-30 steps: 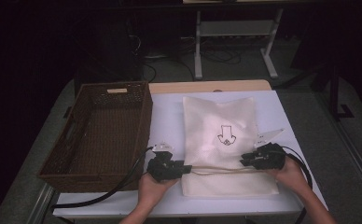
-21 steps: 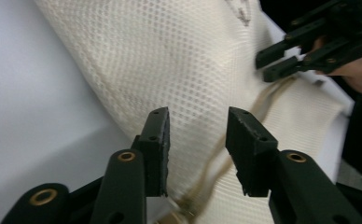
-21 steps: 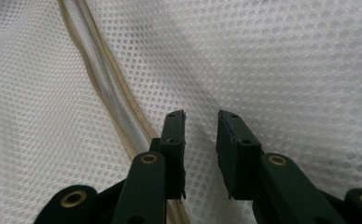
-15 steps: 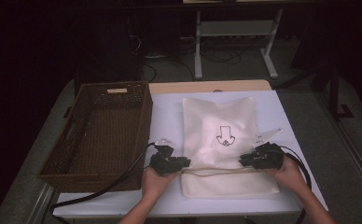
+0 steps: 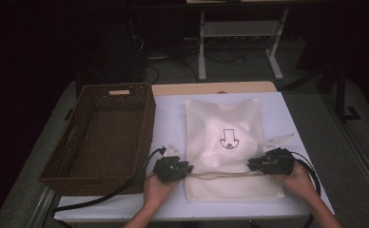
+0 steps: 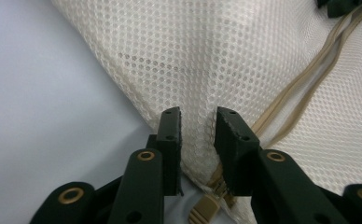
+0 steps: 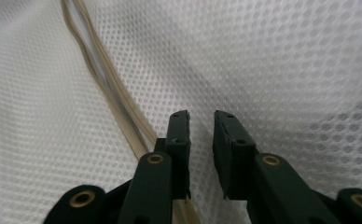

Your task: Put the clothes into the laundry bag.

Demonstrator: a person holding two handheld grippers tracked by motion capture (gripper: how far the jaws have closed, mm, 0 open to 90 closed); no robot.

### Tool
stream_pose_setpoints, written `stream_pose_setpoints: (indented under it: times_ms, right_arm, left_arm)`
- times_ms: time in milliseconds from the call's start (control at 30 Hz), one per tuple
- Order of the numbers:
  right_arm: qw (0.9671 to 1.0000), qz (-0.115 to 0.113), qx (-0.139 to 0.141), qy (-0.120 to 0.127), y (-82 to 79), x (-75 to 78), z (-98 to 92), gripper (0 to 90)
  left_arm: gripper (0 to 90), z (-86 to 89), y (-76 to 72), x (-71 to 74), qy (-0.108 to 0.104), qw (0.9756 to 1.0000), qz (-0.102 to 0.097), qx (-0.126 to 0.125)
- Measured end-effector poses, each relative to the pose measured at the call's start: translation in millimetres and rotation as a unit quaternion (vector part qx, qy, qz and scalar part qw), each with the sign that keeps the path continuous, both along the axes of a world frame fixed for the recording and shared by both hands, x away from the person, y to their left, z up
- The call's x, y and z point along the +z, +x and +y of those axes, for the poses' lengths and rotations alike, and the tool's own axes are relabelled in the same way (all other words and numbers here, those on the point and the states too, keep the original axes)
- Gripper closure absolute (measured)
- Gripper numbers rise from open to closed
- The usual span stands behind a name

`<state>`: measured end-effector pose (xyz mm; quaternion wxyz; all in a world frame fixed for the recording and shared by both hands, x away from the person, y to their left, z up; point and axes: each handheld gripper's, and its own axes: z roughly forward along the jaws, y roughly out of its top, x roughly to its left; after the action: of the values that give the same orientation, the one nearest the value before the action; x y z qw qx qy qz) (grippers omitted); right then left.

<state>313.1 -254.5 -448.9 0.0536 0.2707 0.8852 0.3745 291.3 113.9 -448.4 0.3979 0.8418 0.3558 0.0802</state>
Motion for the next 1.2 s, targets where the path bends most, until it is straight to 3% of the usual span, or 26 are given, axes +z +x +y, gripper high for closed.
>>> stream_pose_setpoints:
  times_ms: [100,133,233,300,500,633,833,1200]
  right_arm:
    - [0.9996,-0.017,-0.01,0.019,-1.5,7.0,-2.6,68.7]
    - [0.9988,-0.03,-0.025,0.03,-2.5,12.2,-5.3,63.3]
    - [0.9979,-0.037,-0.035,0.04,-3.1,14.8,-8.3,59.9]
    - [0.9964,-0.046,-0.054,0.047,-5.7,18.2,-13.6,52.1]
    - [0.9945,-0.057,-0.074,0.047,-13.1,22.9,-18.3,44.2]
    - [0.9933,-0.062,-0.083,0.049,-18.8,25.0,-21.5,39.6]
    - [0.9912,-0.067,-0.101,0.053,-25.4,27.0,-26.8,31.1]
    - [0.9906,-0.067,-0.113,0.041,-39.7,21.0,-33.8,26.7]
  left_arm:
    - [68.2,2.2,-2.1,6.8,-0.004,0.9999,-0.013,-0.002]
    - [64.5,3.3,-2.9,10.5,-0.006,0.9998,-0.019,-0.002]
    - [61.9,6.2,-7.7,20.3,-0.004,0.9989,-0.047,-0.003]
    - [57.0,9.1,-11.7,25.2,0.002,0.998,-0.063,-0.003]
    - [49.9,12.9,-18.3,27.3,0.003,0.9972,-0.075,0.003]
    - [45.9,19.1,-23.5,28.1,-0.014,0.9967,-0.08,0.007]
    - [39.3,24.0,-34.3,31.7,-0.003,0.9952,-0.097,0.007]
    - [38.3,31.6,-45.1,32.0,-0.027,0.994,-0.105,0.011]
